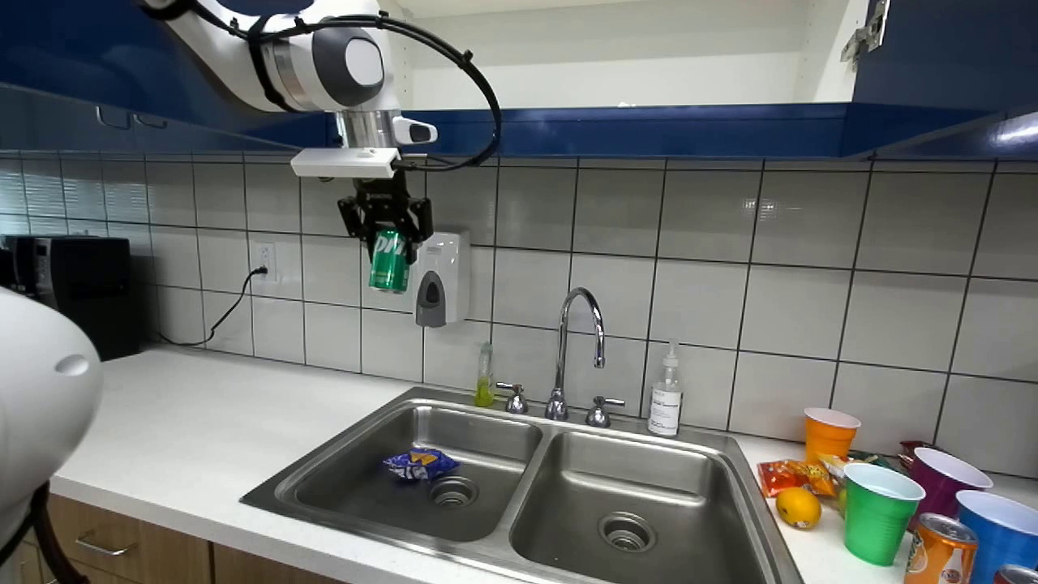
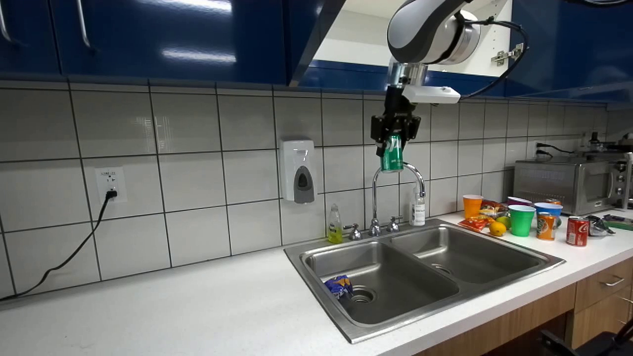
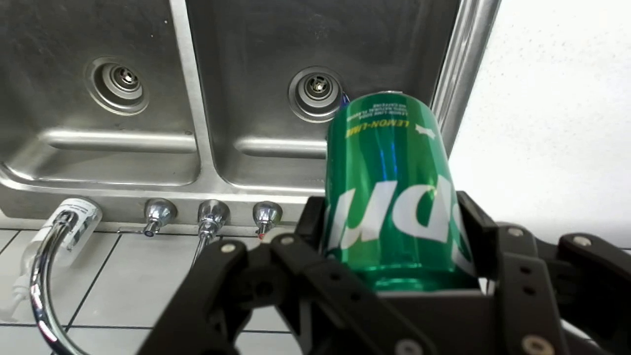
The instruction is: Remove the can from the sink and put it in the top cabinet
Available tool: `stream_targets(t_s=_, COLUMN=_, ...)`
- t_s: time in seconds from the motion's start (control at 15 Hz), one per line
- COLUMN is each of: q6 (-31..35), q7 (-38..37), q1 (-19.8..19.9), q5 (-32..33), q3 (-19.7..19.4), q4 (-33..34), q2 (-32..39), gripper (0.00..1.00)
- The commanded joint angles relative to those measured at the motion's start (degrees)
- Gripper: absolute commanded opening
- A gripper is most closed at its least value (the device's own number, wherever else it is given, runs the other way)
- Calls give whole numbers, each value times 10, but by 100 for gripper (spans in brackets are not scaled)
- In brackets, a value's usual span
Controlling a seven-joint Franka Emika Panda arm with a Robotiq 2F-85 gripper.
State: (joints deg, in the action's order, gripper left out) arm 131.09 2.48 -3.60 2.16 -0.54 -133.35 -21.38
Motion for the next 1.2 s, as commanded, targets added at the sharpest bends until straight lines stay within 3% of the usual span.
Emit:
stream_targets(t_s=0.0, q6=-48, q7=14, q1=3, q5=-8, q3=4, q4=37, q2=-15, gripper=40)
stream_targets(t_s=1.13, q6=-159, q7=24, q1=-1, q5=-2, q3=8, q4=137, q2=-18, gripper=40)
